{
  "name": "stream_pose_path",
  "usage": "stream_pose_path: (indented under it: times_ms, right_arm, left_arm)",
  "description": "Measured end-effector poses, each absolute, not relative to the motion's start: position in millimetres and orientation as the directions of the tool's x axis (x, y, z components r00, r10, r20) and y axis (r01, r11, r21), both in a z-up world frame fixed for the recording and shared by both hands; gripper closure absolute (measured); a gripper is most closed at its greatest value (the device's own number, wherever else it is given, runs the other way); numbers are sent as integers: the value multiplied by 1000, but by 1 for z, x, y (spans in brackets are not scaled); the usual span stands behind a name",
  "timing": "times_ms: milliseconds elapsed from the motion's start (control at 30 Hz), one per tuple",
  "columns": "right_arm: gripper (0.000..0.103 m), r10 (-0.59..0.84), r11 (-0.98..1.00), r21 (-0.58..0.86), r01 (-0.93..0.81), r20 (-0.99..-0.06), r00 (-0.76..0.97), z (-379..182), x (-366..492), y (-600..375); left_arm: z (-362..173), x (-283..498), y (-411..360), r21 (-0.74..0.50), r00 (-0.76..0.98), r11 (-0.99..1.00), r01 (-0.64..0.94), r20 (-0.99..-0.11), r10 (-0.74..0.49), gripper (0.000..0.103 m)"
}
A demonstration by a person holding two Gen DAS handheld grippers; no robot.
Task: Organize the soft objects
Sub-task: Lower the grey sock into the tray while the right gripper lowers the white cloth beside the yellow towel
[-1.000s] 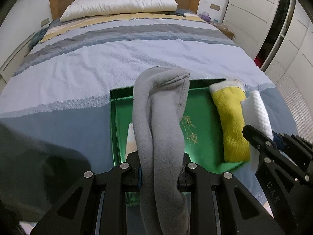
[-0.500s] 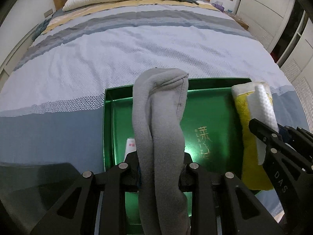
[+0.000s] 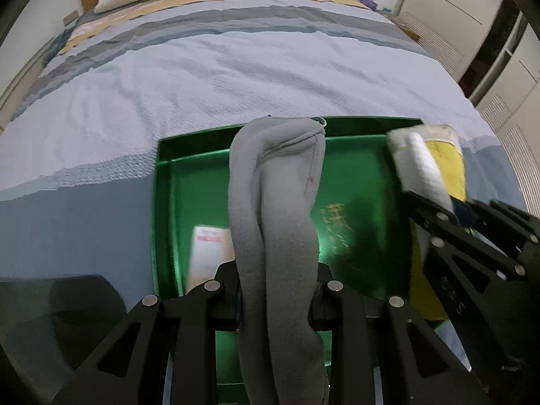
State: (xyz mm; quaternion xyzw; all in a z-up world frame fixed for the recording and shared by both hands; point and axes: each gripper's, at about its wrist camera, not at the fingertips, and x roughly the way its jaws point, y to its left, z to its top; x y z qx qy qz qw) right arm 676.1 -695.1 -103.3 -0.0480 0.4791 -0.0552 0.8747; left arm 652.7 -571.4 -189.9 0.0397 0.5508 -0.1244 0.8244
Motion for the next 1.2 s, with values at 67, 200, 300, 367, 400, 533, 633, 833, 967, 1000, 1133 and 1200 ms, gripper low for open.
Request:
stream_pose_path:
  times_ms: [67,200,300,367,400,533,633,833,967,1000,1133,1200]
  right_arm:
    - [88,-141,990,-135,50,-834,533,-103,679,-697]
    - [81,-139,989,-139,41,-832,538,-101,682,-698]
    - [74,-129,991,-131,35,-831,541,-99,682,-699]
    - [74,-127,991,-130,32,-831,542,-99,683,-698]
    - [74,-127,991,-131,32,-830,543,-99,683,-699]
    - [74,-127,991,-129,34,-830,543,-100,684,-699]
    - [74,-127,991,-129,34,-830,543,-99,685,-699]
    - [74,-126,991,-128,33,-830,543,-99,687,-696]
    - [74,-125,991,-128,31,-831,542,-100,688,-694]
    - [74,-126,991,-130,30,-831,541,-101,688,-694]
    - [74,-126,991,-132,28,-831,541,-101,688,-695]
    - [74,-126,991,-133,26,-832,541,-100,688,-695]
  left_arm:
    - [-192,651,-574,-78,354,965,252,-920,-166,78]
    - [-192,647,-578,-78,360,964,255,-917,-170,65]
    - [-191,646,-577,-88,370,964,250,-912,-179,56]
    - [-190,646,-579,-79,374,965,249,-912,-171,52]
    - [-191,646,-579,-78,375,966,248,-911,-170,50]
    - [-191,646,-578,-87,369,965,246,-912,-177,50]
    - [-191,647,-577,-91,369,966,244,-912,-179,49]
    - [-191,646,-574,-85,377,967,240,-910,-174,49]
    - [-190,646,-574,-83,382,968,235,-908,-170,49]
    - [-189,647,-573,-81,384,969,234,-908,-169,49]
    - [-189,646,-572,-80,386,969,232,-907,-168,49]
    - [-188,646,-572,-76,390,970,232,-906,-164,49]
